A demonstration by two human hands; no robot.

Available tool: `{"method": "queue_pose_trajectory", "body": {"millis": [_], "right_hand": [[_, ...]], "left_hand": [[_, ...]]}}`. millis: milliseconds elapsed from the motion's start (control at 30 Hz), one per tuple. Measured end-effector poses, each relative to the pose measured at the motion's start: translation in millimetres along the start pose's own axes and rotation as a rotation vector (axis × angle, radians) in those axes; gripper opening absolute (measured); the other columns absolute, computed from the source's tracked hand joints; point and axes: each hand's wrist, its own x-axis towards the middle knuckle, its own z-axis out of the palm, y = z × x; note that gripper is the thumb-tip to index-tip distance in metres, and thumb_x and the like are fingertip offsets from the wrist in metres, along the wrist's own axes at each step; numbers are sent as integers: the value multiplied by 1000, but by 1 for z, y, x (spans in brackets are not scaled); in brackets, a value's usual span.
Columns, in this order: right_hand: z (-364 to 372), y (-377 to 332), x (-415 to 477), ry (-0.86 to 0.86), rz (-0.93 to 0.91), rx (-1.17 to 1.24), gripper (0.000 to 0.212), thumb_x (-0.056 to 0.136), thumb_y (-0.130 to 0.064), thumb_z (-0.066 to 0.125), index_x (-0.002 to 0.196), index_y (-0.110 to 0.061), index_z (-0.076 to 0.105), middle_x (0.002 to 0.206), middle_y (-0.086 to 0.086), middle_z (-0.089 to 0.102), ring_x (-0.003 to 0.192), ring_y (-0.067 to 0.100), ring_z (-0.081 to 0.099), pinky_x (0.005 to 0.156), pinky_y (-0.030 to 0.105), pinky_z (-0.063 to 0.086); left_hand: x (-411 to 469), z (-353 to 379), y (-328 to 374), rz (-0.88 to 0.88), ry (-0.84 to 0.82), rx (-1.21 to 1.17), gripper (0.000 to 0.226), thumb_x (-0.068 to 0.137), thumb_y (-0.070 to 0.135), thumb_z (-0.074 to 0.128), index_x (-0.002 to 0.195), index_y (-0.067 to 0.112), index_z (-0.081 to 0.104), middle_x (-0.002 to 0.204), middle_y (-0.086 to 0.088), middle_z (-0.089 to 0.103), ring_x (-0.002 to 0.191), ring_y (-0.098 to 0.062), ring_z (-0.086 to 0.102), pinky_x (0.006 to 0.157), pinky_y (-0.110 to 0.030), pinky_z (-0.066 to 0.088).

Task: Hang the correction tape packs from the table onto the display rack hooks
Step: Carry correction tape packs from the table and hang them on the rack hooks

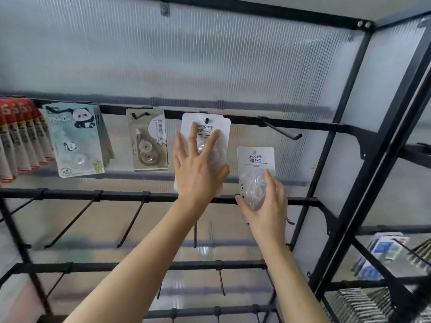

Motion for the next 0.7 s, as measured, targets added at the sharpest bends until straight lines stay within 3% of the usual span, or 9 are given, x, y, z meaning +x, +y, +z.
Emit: {"method": "queue_pose_trajectory", "body": {"millis": [133,367,700], "right_hand": [[4,6,8,10,-33,-7,82,75,-38,76,143,-11,39,138,18,44,125,36,43,95,54,46],[14,9,18,-15,-49,-32,83,76,-40,75,144,-12,37,141,17,41,127,36,41,92,55,49],[19,12,28,-9,-46,-41,84,76,-39,76,145,-13,36,144,15,37,131,35,38,96,58,45]], "left_hand": [[1,9,-4,-9,26,14,75,83,36,68,148,31,31,160,-7,8,145,-42,-1,116,-52,11],[32,33,-15,-54,-87,79,79,89,46,58,152,36,12,160,-4,-9,144,-40,-12,117,-49,0],[43,52,-23,-13,-96,77,84,87,53,58,153,33,8,160,-10,-10,143,-45,-15,115,-54,-4]]}}
